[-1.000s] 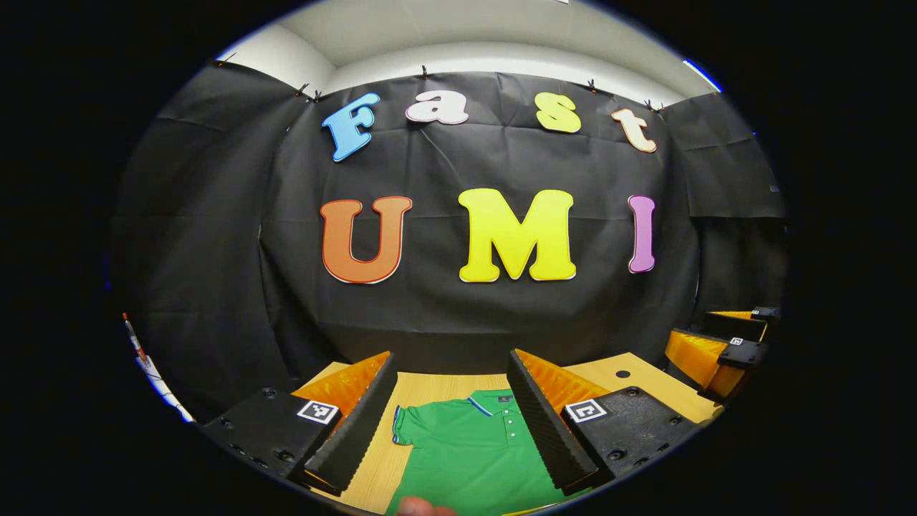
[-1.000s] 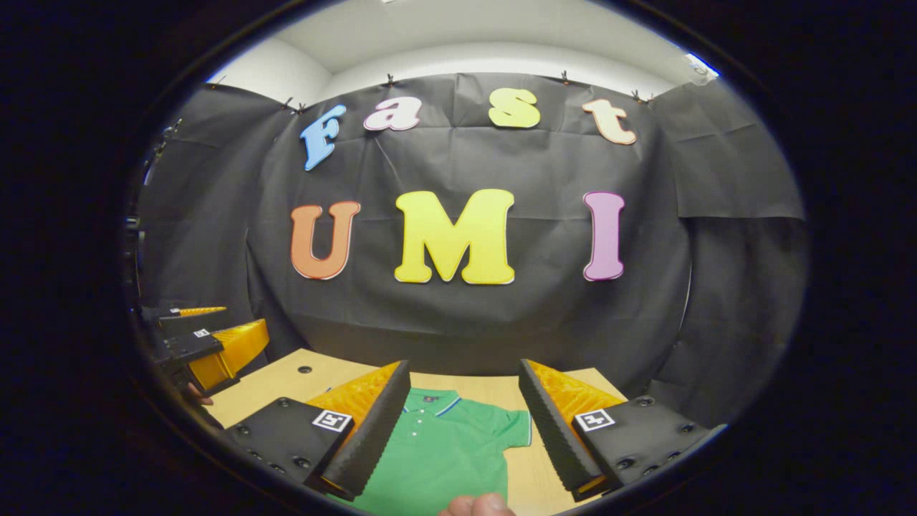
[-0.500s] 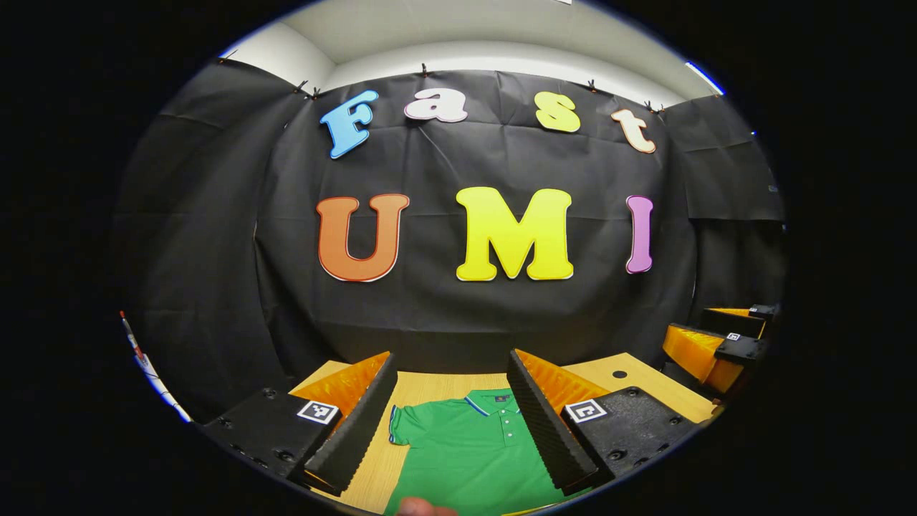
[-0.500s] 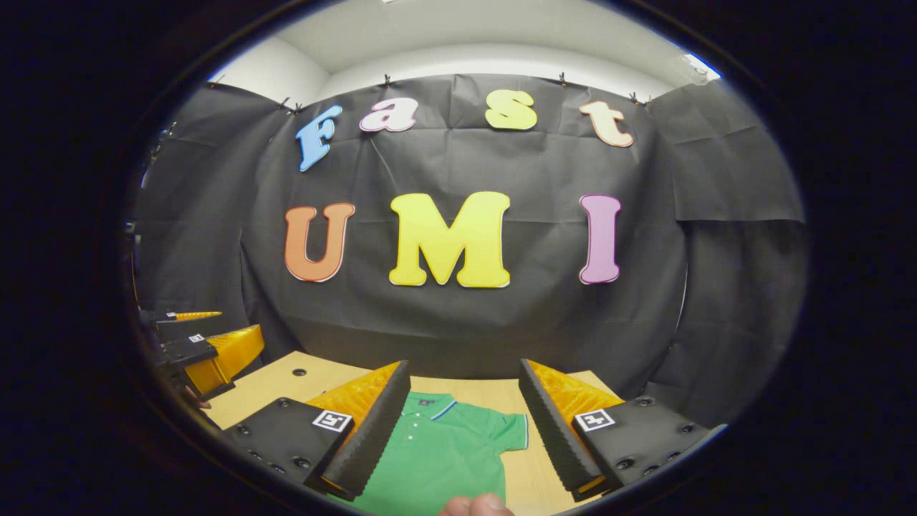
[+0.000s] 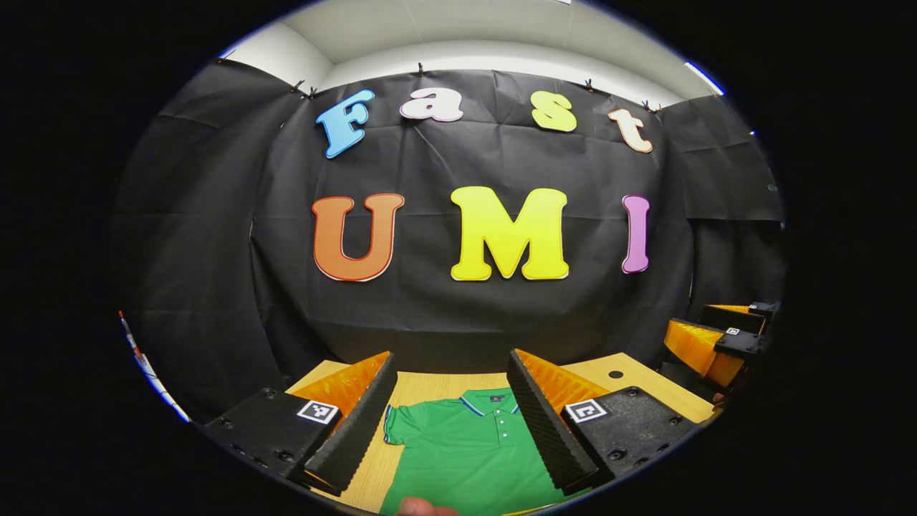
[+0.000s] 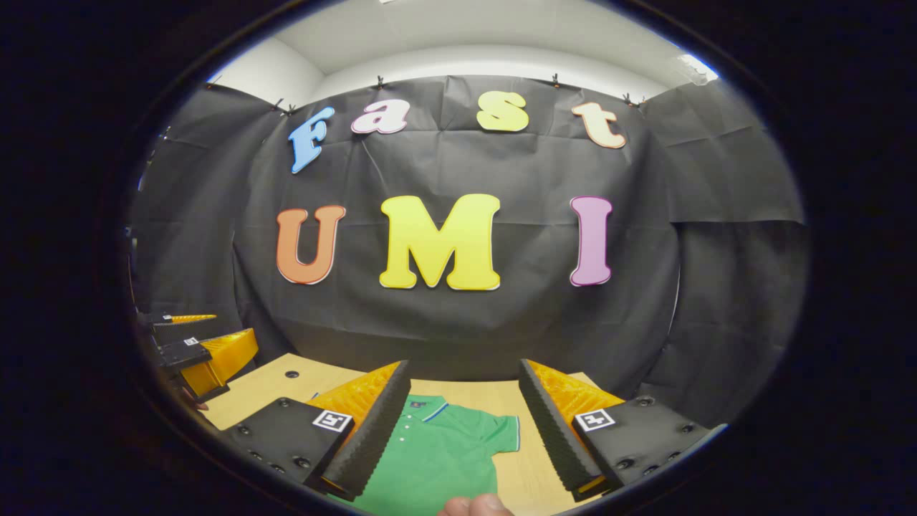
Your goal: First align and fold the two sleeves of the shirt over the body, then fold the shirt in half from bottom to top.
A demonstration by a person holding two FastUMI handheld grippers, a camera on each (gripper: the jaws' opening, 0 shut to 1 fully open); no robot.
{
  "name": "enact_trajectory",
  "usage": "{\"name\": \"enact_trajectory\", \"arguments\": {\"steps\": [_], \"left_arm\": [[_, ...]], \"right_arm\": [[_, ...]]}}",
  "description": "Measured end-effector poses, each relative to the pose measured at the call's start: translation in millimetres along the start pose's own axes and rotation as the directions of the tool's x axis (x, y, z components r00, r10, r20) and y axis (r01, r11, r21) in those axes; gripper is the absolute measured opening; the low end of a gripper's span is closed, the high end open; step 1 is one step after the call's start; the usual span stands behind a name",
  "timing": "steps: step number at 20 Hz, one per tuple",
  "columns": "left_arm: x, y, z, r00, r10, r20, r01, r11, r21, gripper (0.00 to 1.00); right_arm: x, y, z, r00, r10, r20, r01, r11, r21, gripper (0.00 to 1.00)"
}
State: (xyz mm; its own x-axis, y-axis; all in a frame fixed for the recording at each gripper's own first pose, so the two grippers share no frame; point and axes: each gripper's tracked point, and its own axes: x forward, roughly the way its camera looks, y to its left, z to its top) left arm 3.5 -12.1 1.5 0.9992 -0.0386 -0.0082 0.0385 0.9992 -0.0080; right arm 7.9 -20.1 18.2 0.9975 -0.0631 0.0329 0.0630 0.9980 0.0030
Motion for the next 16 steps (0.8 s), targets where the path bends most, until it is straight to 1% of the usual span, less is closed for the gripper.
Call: {"name": "enact_trajectory", "arguments": {"steps": [4, 5, 7, 8, 9, 10, 11, 12, 13, 14, 15, 16], "left_arm": [[2.2, -5.6, -3.1, 1.000, -0.010, -0.012, 0.010, 1.000, -0.013, 0.99], [1.1, -5.6, -4.0, 1.000, -0.011, -0.015, 0.011, 1.000, -0.017, 0.99], [2.0, -7.3, -7.1, 1.000, -0.015, -0.025, 0.014, 1.000, -0.019, 0.99], [1.5, -8.5, -8.0, 0.999, -0.016, -0.029, 0.016, 1.000, -0.018, 0.99], [1.0, -8.6, -10.2, 0.999, -0.018, -0.034, 0.017, 1.000, -0.020, 0.99], [1.3, -10.1, -13.1, 0.999, -0.023, -0.043, 0.022, 0.999, -0.023, 0.99], [2.4, -11.9, -15.8, 0.998, -0.027, -0.052, 0.026, 0.999, -0.027, 0.99], [2.0, -12.4, -18.4, 0.998, -0.027, -0.058, 0.025, 0.999, -0.031, 0.99], [3.9, -13.6, -19.9, 0.997, -0.030, -0.065, 0.027, 0.999, -0.036, 0.99], [4.9, -16.1, -21.3, 0.997, -0.034, -0.071, 0.032, 0.999, -0.038, 0.99], [5.3, -17.5, -24.0, 0.996, -0.038, -0.078, 0.035, 0.999, -0.038, 0.99], [5.2, -18.8, -25.4, 0.996, -0.043, -0.082, 0.040, 0.998, -0.037, 0.99]], "right_arm": [[1.8, -7.1, -6.1, 1.000, -0.003, -0.025, 0.004, 1.000, 0.010, 0.96], [3.1, -7.8, -8.4, 0.999, -0.005, -0.033, 0.005, 1.000, 0.012, 1.00], [2.7, -11.3, -15.4, 0.998, -0.002, -0.057, 0.003, 1.000, 0.018, 1.00], [3.5, -12.3, -18.6, 0.997, 0.003, -0.074, -0.002, 1.000, 0.019, 0.92], [4.5, -15.6, -24.7, 0.996, 0.005, -0.094, -0.004, 1.000, 0.015, 0.96], [5.2, -18.5, -30.7, 0.993, 0.006, -0.117, -0.005, 1.000, 0.010, 0.96], [7.1, -20.9, -38.1, 0.990, 0.009, -0.143, -0.008, 1.000, 0.010, 1.00], [9.0, -23.4, -43.7, 0.986, 0.012, -0.167, -0.010, 1.000, 0.014, 0.92], [11.0, -26.1, -49.5, 0.981, 0.019, -0.191, -0.016, 1.000, 0.020, 0.96], [14.1, -28.8, -55.0, 0.976, 0.022, -0.216, -0.018, 1.000, 0.024, 0.92], [18.2, -32.2, -62.8, 0.967, 0.023, -0.253, -0.016, 0.999, 0.028, 0.96], [22.2, -39.7, -70.4, 0.956, 0.016, -0.293, -0.006, 0.999, 0.035, 0.97]]}}
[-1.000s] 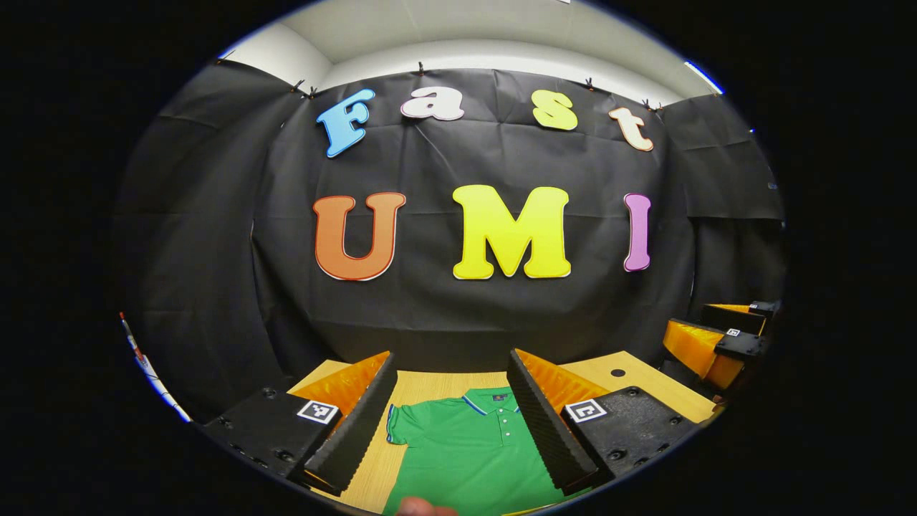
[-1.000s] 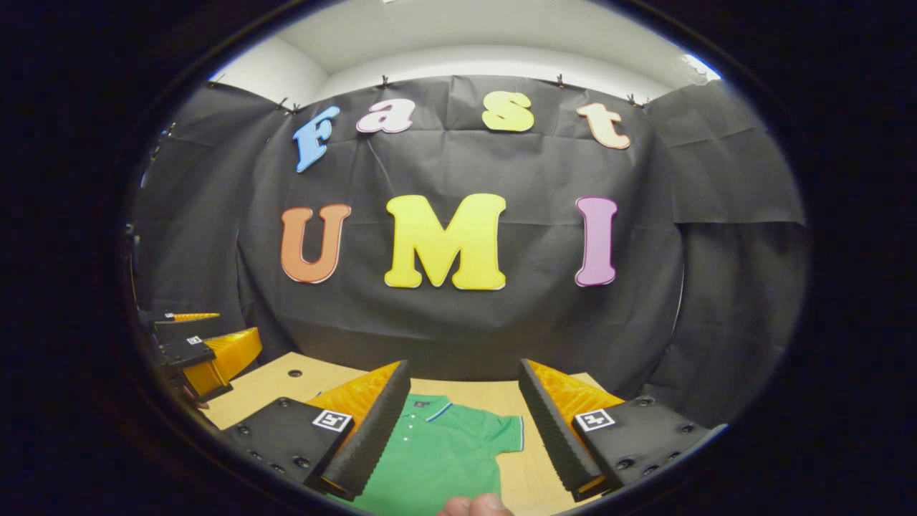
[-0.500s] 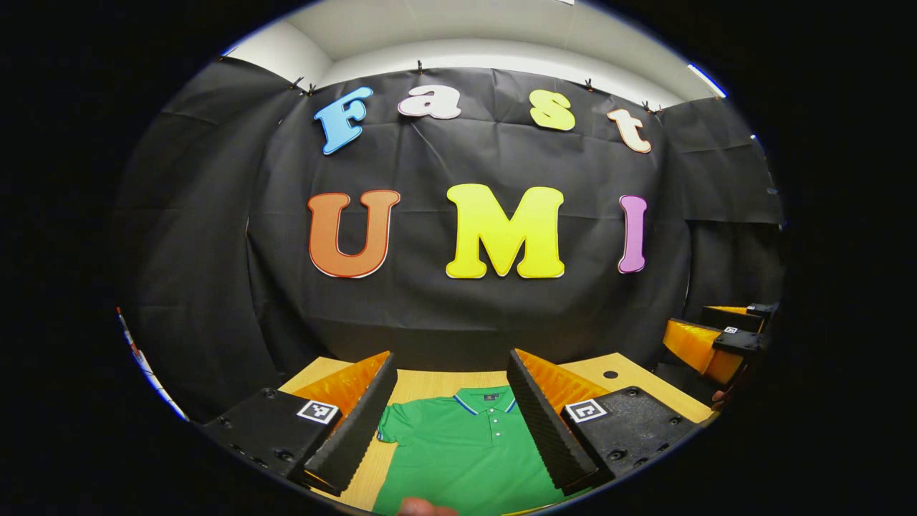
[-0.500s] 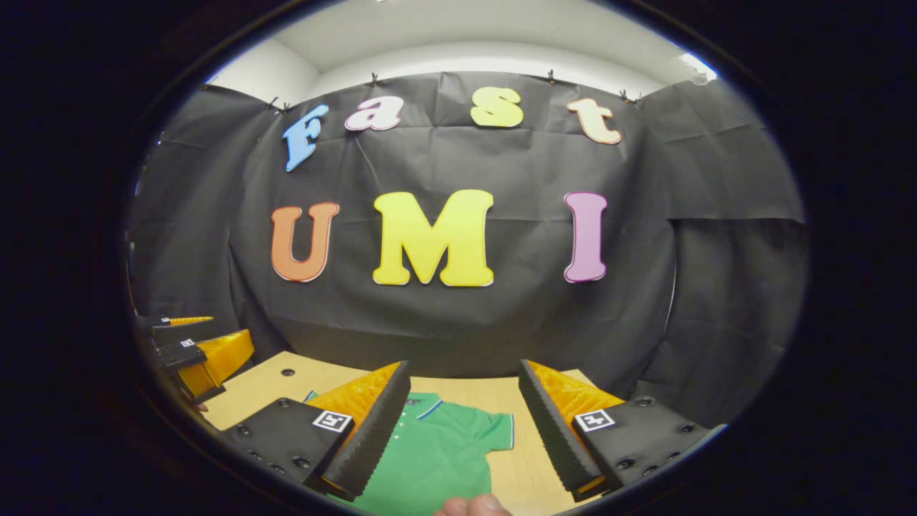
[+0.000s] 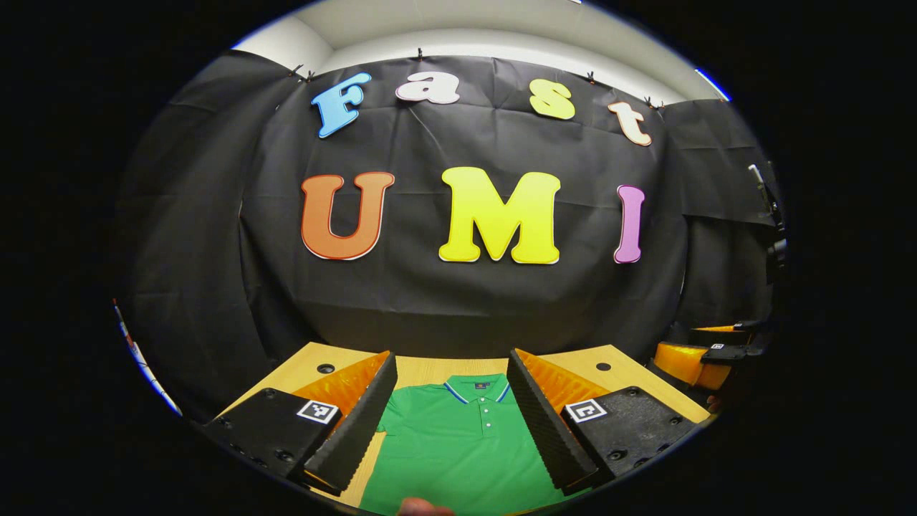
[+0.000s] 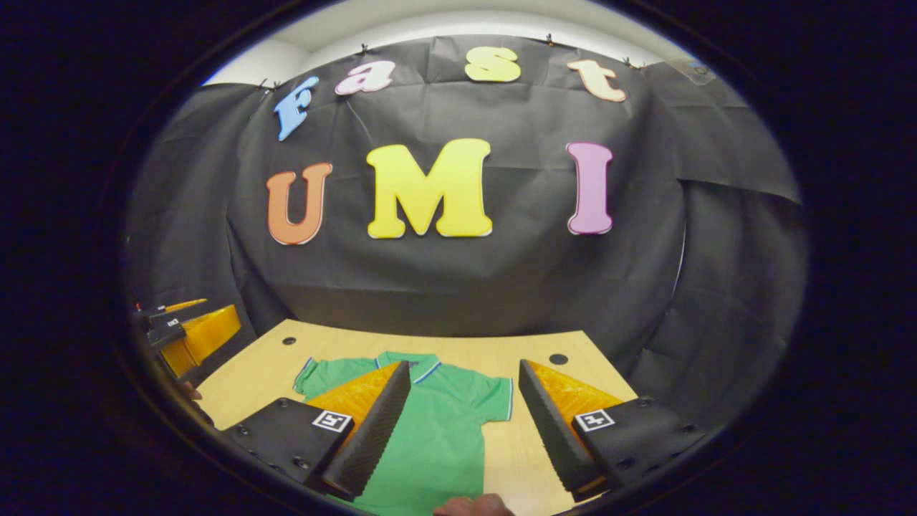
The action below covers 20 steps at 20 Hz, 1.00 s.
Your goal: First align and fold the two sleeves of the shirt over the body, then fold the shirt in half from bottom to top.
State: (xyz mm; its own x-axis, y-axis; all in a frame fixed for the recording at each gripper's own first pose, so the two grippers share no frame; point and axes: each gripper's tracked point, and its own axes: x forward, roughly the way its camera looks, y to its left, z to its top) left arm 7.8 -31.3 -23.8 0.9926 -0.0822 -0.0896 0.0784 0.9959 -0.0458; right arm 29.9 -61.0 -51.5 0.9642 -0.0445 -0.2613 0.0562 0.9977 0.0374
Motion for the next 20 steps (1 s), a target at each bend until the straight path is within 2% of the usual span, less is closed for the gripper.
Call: {"name": "enact_trajectory", "arguments": {"steps": [3, 4, 7, 8, 9, 14, 17, 20], "left_arm": [[1.1, -2.1, -5.5, 1.000, -0.012, -0.017, 0.012, 1.000, 0.007, 0.99], [0.7, -2.9, -6.8, 1.000, -0.016, -0.023, 0.016, 1.000, 0.010, 0.99], [2.1, -3.4, -10.6, 0.999, -0.021, -0.048, 0.022, 1.000, 0.006, 0.99], [1.9, -2.6, -10.9, 0.998, -0.021, -0.054, 0.021, 1.000, 0.002, 0.99], [2.5, -2.7, -8.2, 0.998, -0.023, -0.055, 0.023, 1.000, -0.002, 0.99], [3.6, 2.6, -9.5, 0.998, -0.001, -0.065, 0.001, 1.000, 0.004, 0.99], [3.7, 7.2, -16.6, 0.996, 0.024, -0.086, -0.024, 1.000, -0.003, 0.99], [1.4, 13.1, -23.6, 0.993, 0.049, -0.108, -0.049, 0.999, -0.002, 0.99]], "right_arm": [[19.8, -23.3, -9.1, 0.996, -0.017, -0.091, 0.023, 0.997, 0.075, 0.97], [26.9, -30.6, -10.5, 0.993, -0.021, -0.119, 0.033, 0.994, 0.101, 0.92], [52.7, -50.4, -30.1, 0.972, -0.031, -0.231, 0.063, 0.989, 0.133, 0.92], [60.7, -57.3, -34.9, 0.963, -0.031, -0.267, 0.074, 0.986, 0.151, 0.98], [71.8, -61.6, -41.1, 0.955, -0.029, -0.296, 0.083, 0.982, 0.170, 0.99], [128.7, -81.7, -66.9, 0.884, -0.012, -0.467, 0.091, 0.985, 0.146, 0.99], [163.2, -92.6, -75.9, 0.852, -0.020, -0.523, 0.106, 0.985, 0.135, 0.99], [195.9, -92.3, -94.7, 0.806, -0.003, -0.591, 0.103, 0.985, 0.135, 0.99]]}}
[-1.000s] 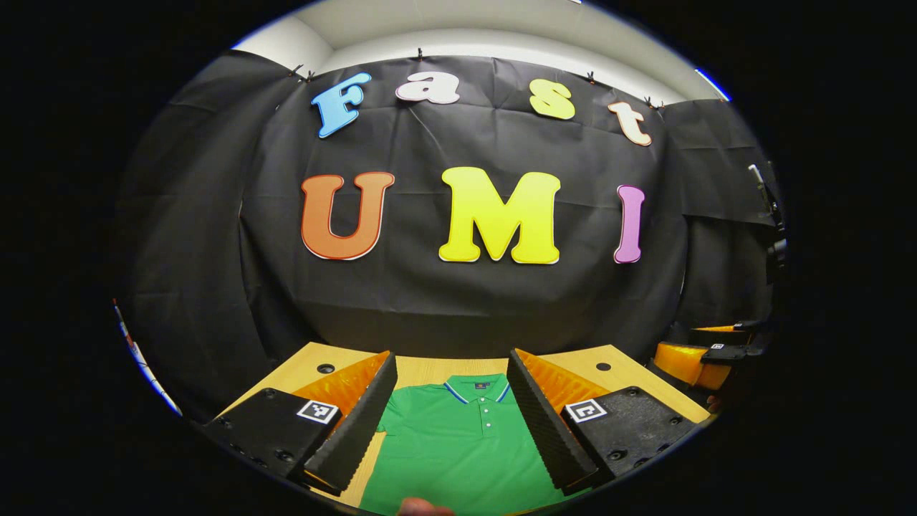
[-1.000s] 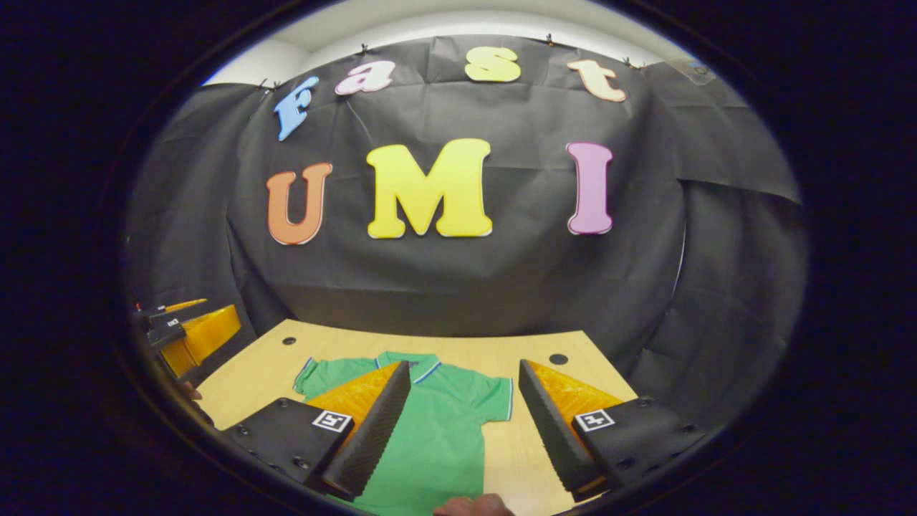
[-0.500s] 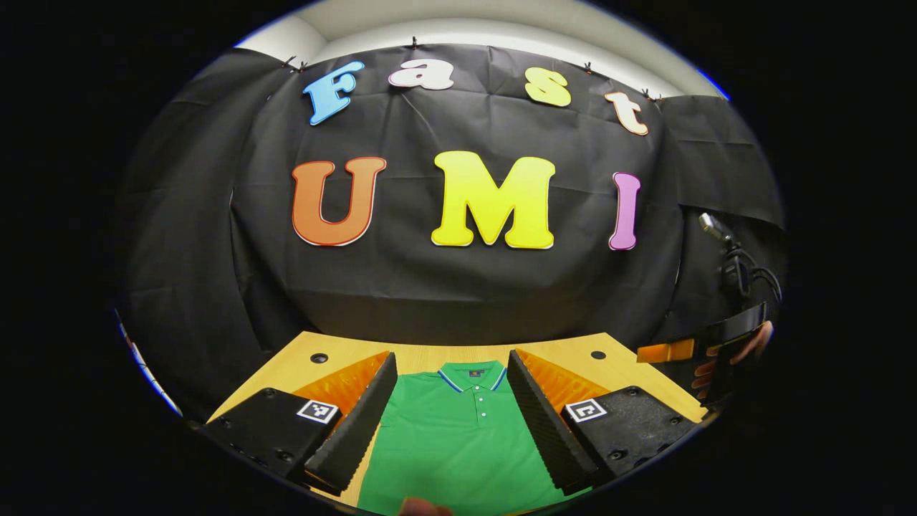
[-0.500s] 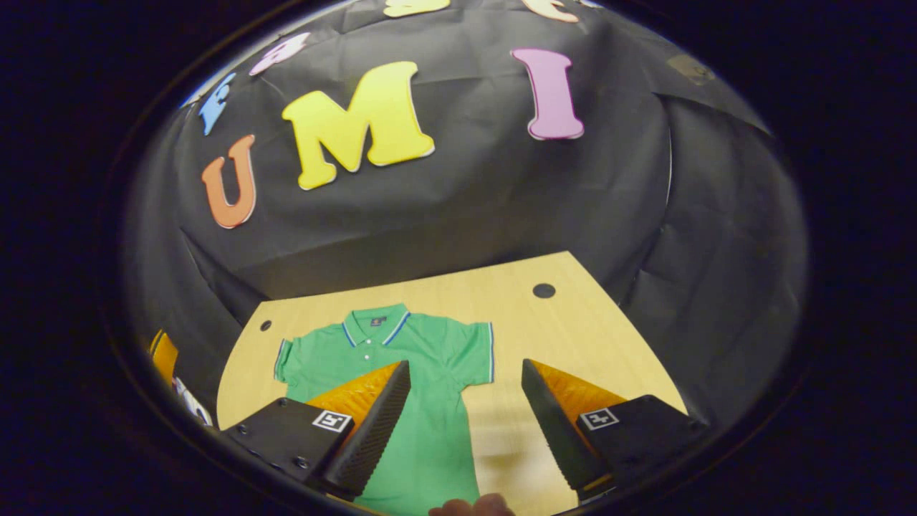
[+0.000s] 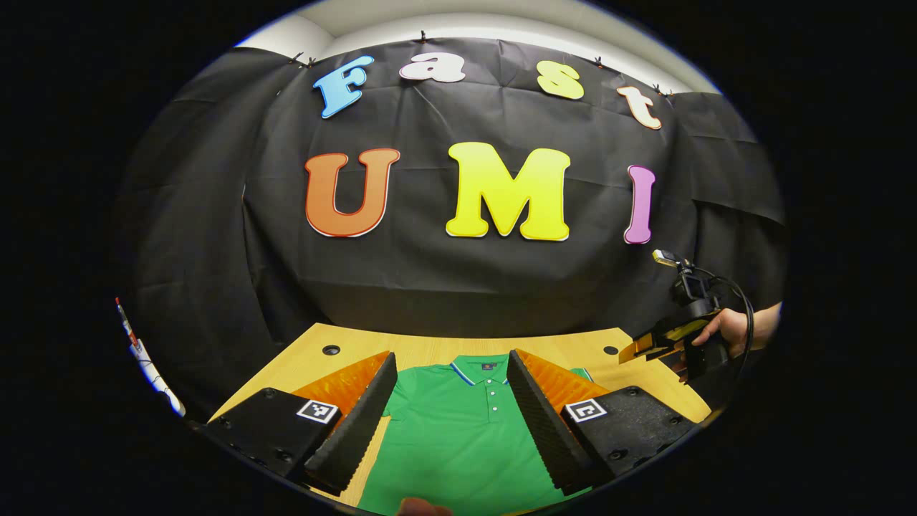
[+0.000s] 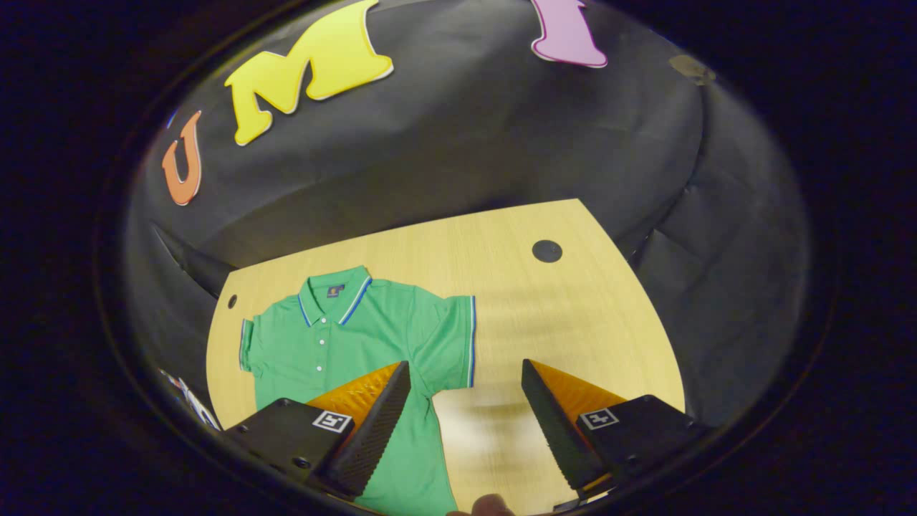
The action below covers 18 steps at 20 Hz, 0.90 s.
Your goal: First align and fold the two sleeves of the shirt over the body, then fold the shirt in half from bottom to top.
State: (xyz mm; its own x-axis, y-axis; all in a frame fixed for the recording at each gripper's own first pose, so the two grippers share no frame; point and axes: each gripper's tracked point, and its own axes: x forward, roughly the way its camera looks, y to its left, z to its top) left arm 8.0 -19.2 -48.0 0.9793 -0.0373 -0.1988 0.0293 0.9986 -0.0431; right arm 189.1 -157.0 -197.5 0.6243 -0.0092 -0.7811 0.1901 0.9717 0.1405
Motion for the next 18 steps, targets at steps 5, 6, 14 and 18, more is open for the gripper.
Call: {"name": "enact_trajectory", "arguments": {"steps": [5, 6, 14, 18], "left_arm": [[-1.3, 15.1, -16.3, 0.997, 0.051, -0.057, -0.051, 0.999, 0.002, 0.99], [-1.7, 17.4, -21.3, 0.995, 0.063, -0.072, -0.062, 0.998, 0.003, 0.99], [-2.9, 34.0, -31.9, 0.986, 0.116, -0.117, -0.118, 0.993, -0.009, 0.99], [-1.6, 40.3, -39.3, 0.981, 0.136, -0.141, -0.141, 0.990, -0.022, 1.00]], "right_arm": [[64.2, 11.0, -16.2, 0.985, 0.033, -0.169, -0.028, 0.999, 0.029, 0.99], [74.6, 12.7, -21.0, 0.977, 0.036, -0.210, -0.026, 0.998, 0.051, 0.99], [118.3, 5.4, -51.2, 0.915, -0.002, -0.403, 0.043, 0.995, 0.092, 0.99], [123.8, 5.4, -51.1, 0.906, -0.044, -0.420, 0.067, 0.997, 0.039, 0.94]]}}
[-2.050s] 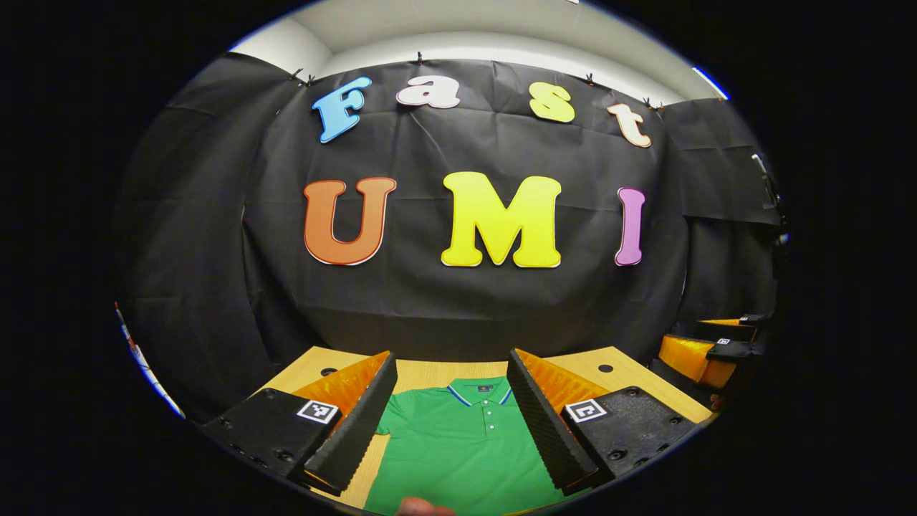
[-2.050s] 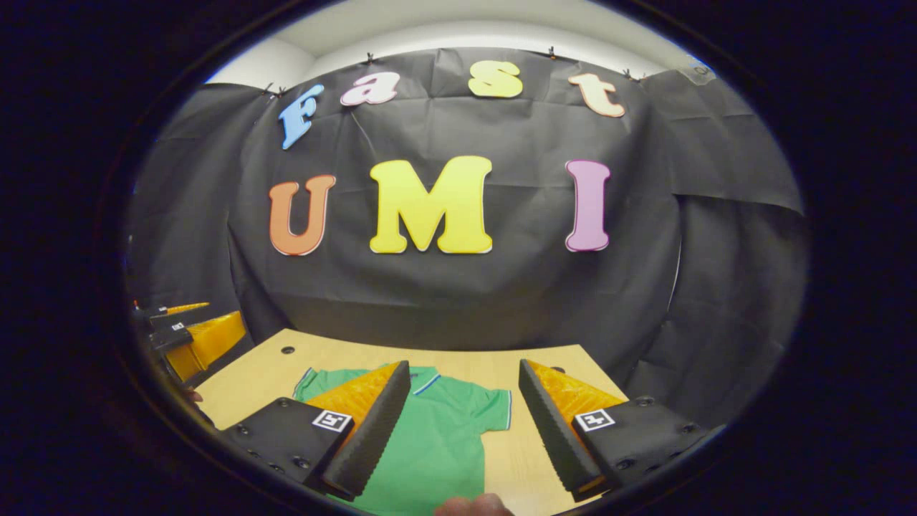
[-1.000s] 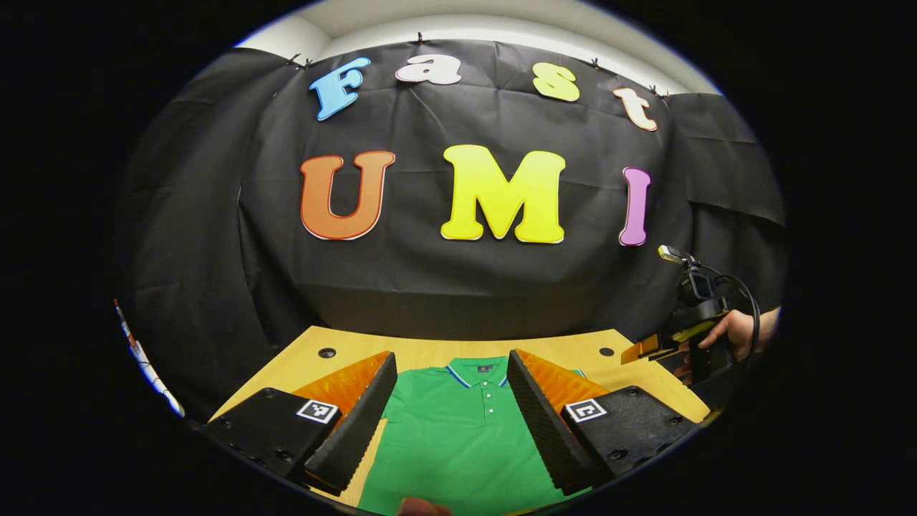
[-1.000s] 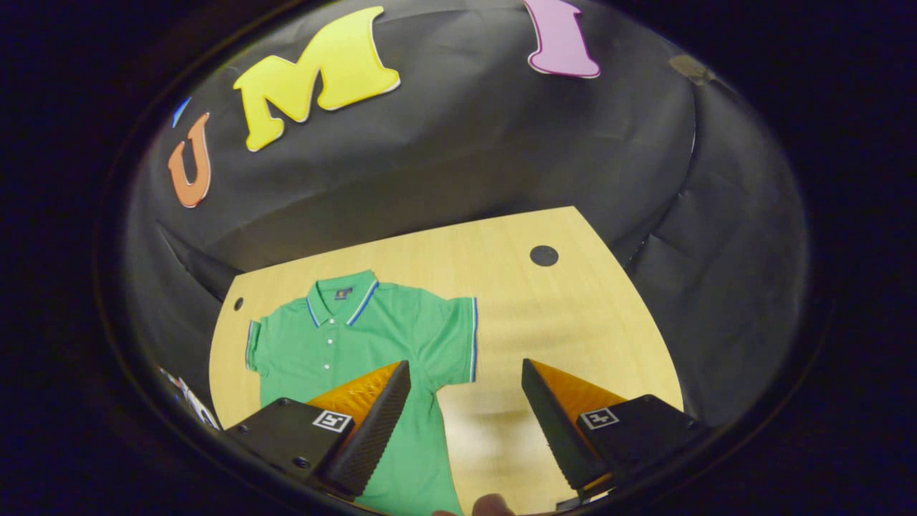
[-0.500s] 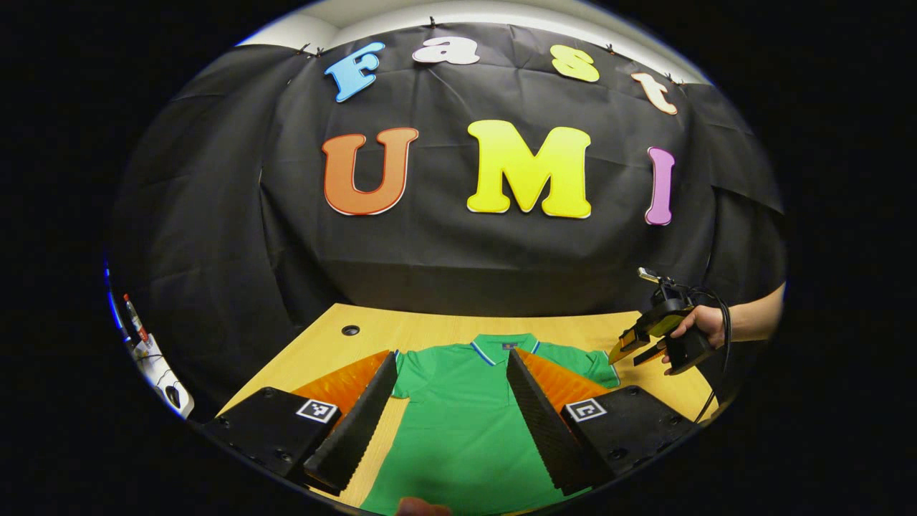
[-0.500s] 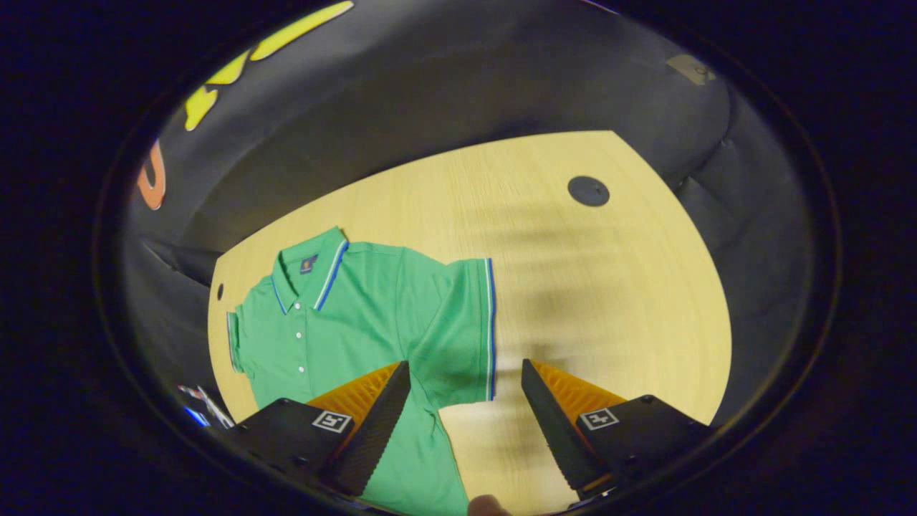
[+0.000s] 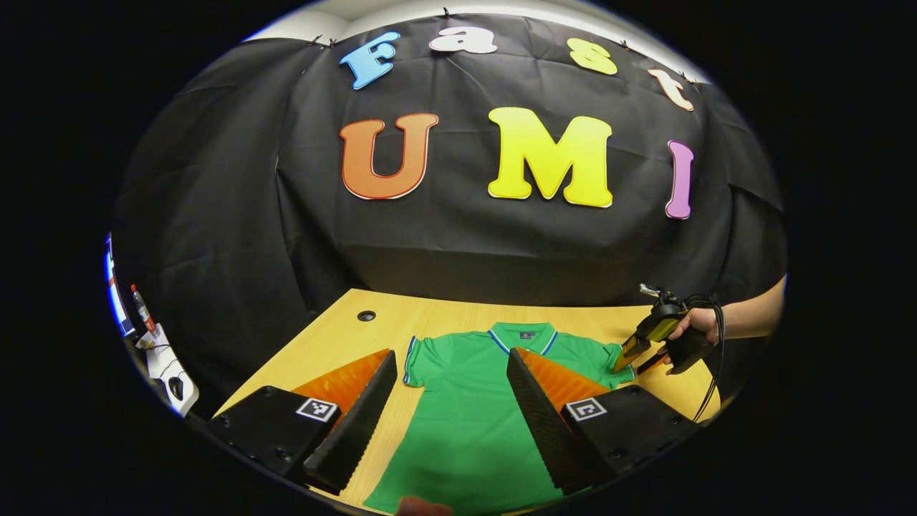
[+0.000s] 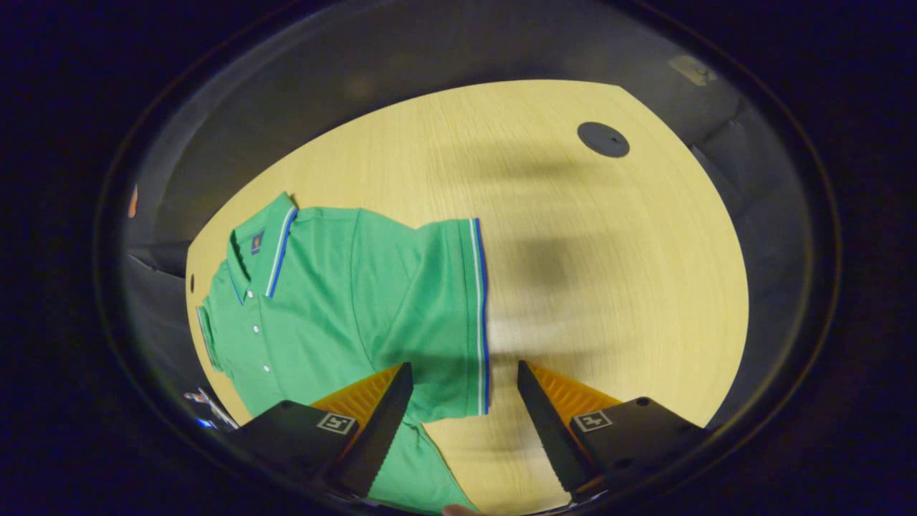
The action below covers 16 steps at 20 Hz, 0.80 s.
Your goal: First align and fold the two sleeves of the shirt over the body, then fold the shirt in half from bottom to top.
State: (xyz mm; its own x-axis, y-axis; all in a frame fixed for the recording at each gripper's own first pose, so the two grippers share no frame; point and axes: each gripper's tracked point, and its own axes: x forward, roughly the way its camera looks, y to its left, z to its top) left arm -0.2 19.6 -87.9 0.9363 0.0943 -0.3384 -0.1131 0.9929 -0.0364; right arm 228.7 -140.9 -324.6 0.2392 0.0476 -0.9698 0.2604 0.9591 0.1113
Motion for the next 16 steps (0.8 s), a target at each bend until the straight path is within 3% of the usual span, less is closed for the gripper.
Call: {"name": "enact_trajectory", "arguments": {"steps": [3, 5, 6, 9, 11, 12, 13, 14, 15, 16], "left_arm": [[4.2, -0.6, 0.3, 1.000, 0.003, -0.005, -0.003, 1.000, -0.017, 0.99], [4.9, 0.4, -1.5, 1.000, 0.005, -0.013, -0.005, 1.000, -0.020, 0.99], [4.8, 1.9, -2.5, 1.000, 0.007, -0.015, -0.007, 1.000, -0.024, 0.99], [7.3, 7.4, -4.3, 1.000, 0.015, -0.019, -0.016, 0.999, -0.042, 0.99], [5.8, 12.9, -5.0, 0.999, 0.025, -0.023, -0.026, 0.998, -0.050, 1.00], [5.3, 15.9, -5.6, 0.999, 0.030, -0.023, -0.031, 0.998, -0.051, 1.00], [6.4, 19.0, -6.4, 0.999, 0.036, -0.024, -0.037, 0.998, -0.050, 1.00], [6.0, 23.1, -7.2, 0.999, 0.041, -0.026, -0.043, 0.998, -0.050, 1.00], [5.4, 26.3, -8.5, 0.999, 0.047, -0.028, -0.048, 0.997, -0.052, 1.00], [5.7, 28.7, -9.9, 0.998, 0.049, -0.032, -0.051, 0.997, -0.058, 1.00]], "right_arm": [[3.8, -4.1, 1.2, 0.995, -0.097, -0.016, 0.096, 0.993, -0.063, 0.90], [6.0, -3.2, -0.1, 0.992, -0.129, -0.020, 0.127, 0.990, -0.055, 0.41], [6.5, -3.4, -0.6, 0.992, -0.128, -0.021, 0.127, 0.991, -0.053, 0.41], [6.2, -5.1, 5.2, 0.995, -0.101, -0.004, 0.101, 0.994, 0.052, 0.13], [5.5, -6.8, 7.0, 0.996, -0.087, 0.003, 0.087, 0.995, 0.042, 0.13], [4.6, -6.2, 5.8, 0.997, -0.076, 0.002, 0.076, 0.996, 0.056, 0.04], [2.4, -3.6, 4.3, 0.998, -0.064, -0.001, 0.064, 0.995, 0.078, 0.04], [0.5, -0.3, 3.5, 0.999, -0.054, 0.002, 0.054, 0.994, 0.094, 0.10], [-3.2, 1.6, 5.0, 0.999, -0.051, 0.015, 0.050, 0.994, 0.095, 0.00], [-10.3, 2.1, 8.2, 0.998, -0.050, 0.034, 0.047, 0.995, 0.083, 0.04]]}}
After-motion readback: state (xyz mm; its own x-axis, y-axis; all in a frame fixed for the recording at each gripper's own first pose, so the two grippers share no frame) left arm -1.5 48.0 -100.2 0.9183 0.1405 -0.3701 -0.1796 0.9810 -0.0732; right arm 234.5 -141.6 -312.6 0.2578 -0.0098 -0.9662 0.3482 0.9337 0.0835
